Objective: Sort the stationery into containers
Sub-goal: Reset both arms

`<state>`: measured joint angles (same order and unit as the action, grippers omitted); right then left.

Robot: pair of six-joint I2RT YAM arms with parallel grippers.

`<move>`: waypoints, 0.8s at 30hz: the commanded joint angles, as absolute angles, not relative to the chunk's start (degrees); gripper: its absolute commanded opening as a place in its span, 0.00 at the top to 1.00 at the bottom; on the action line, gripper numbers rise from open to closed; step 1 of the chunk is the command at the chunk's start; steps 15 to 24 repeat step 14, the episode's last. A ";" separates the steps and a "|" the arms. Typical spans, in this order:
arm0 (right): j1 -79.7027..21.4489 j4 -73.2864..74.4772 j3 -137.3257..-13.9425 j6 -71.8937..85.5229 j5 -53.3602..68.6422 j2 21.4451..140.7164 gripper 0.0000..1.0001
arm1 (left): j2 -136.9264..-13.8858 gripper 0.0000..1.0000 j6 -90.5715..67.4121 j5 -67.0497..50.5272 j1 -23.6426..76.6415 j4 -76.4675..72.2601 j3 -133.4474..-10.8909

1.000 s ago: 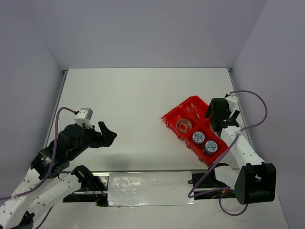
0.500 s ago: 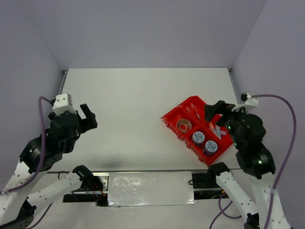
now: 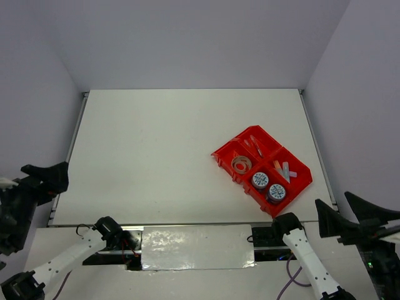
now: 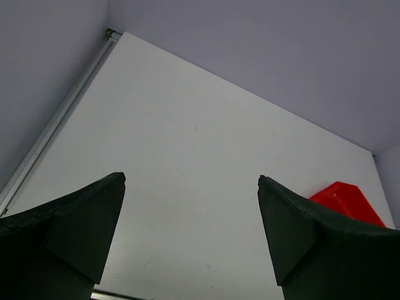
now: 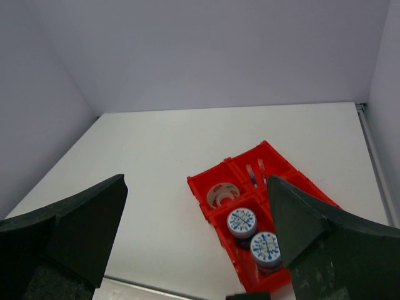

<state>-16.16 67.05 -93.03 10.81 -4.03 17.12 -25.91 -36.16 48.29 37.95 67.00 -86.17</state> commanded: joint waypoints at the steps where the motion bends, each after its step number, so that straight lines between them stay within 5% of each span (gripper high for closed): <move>1: -17.14 77.07 -94.57 9.93 -6.59 14.95 0.00 | -21.98 0.01 -34.63 44.05 38.06 71.63 -87.45; 24: -17.58 76.82 -92.37 10.90 -6.51 12.74 0.00 | -17.93 0.01 -35.25 41.41 38.06 72.25 -84.46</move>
